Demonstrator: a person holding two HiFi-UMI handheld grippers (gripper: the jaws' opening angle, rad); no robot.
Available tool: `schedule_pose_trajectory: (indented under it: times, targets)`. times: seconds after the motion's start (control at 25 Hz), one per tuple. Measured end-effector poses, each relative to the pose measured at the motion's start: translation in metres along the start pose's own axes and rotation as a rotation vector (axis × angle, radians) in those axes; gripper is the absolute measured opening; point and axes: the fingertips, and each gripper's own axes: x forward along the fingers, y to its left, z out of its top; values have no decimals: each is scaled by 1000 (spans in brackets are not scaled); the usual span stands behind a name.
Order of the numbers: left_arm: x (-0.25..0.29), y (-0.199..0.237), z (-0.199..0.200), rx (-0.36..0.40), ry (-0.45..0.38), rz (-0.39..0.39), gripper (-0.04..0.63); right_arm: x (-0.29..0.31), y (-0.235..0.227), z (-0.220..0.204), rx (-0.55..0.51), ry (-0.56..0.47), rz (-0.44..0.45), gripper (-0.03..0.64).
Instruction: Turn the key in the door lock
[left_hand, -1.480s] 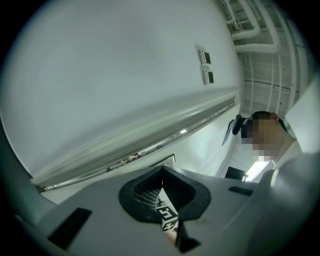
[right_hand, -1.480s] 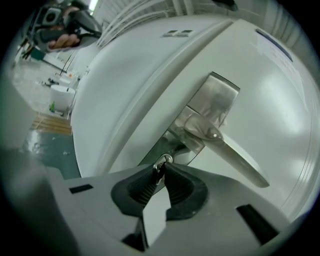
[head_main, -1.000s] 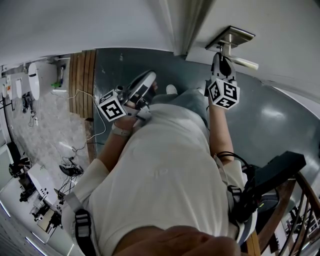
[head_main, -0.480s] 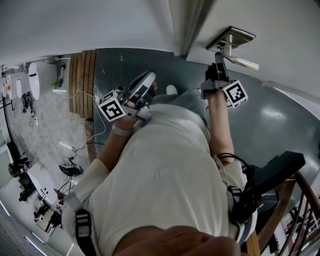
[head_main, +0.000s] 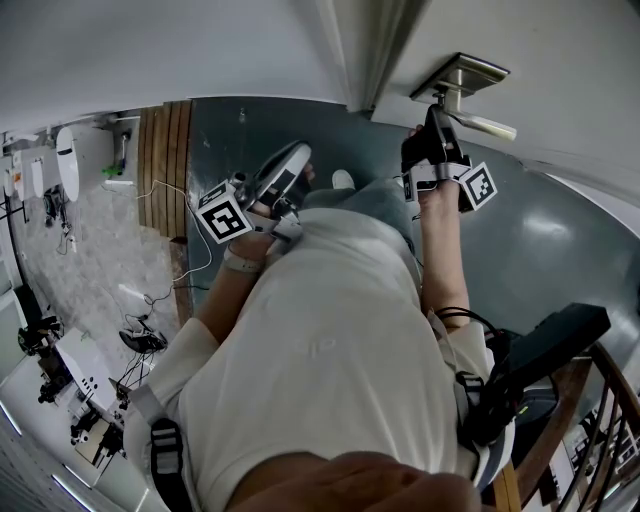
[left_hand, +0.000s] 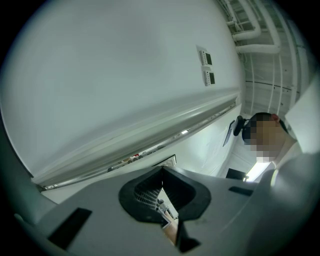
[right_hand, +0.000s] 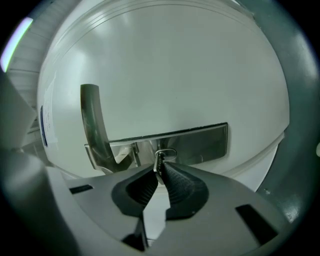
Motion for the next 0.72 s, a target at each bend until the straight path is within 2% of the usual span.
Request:
schedule_pose_trajectory:
  times: [0.32, 0.52, 0.72]
  targets:
    - [0, 0, -1, -2, 1, -4, 8, 0, -4, -1, 205, -18, 60, 41]
    - [0, 1, -1, -1, -1, -2, 9, -1, -4, -1, 207, 0, 80, 43]
    - [1, 1, -1, -4, 0, -5, 9, -2, 0, -4, 145, 27, 91, 58]
